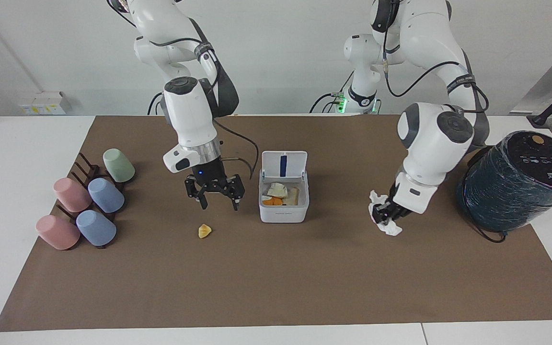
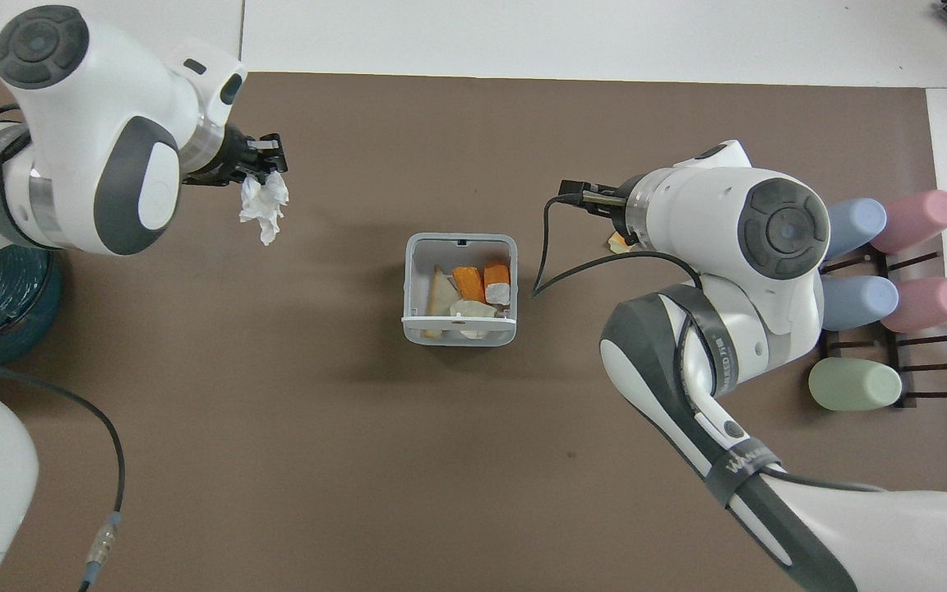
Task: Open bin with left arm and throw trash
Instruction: 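Carry the tissue over the open bin with the left gripper, then release the tissue into the bin and withdraw the left gripper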
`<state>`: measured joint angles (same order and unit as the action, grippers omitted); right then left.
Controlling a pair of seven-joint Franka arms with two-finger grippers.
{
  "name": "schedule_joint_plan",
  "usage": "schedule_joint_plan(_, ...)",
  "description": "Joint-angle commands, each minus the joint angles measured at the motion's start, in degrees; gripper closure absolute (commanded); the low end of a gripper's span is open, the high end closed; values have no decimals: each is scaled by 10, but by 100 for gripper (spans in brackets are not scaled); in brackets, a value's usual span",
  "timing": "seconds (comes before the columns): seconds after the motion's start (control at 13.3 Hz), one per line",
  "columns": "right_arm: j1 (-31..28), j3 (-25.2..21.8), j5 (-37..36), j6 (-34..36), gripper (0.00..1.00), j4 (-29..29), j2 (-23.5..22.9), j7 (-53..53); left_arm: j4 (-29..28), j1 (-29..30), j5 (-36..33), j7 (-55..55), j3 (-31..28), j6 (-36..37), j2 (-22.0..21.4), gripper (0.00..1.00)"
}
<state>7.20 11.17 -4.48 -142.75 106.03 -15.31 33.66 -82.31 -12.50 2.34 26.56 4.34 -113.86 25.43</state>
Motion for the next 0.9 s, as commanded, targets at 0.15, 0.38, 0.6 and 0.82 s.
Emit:
schedule_joint_plan(0.15, -32, 6, -89, -1, 0, -9, -53, -10, -7, -124, 13, 193, -8, 11, -11, 100)
schedule_joint_plan(0.38, -39, 6, -96, -1, 3, -3, -84, -23, -42, -169, 35, 228, -7, 7, -28, 100)
schedule_joint_plan(0.6, -35, 6, -104, -5, 10, -4, -110, -45, -128, -198, 36, 229, -8, -34, -63, 100)
schedule_joint_plan(0.82, -39, 6, -128, -6, 49, 0, -119, -47, -131, -198, 35, 229, -9, -43, -64, 41)
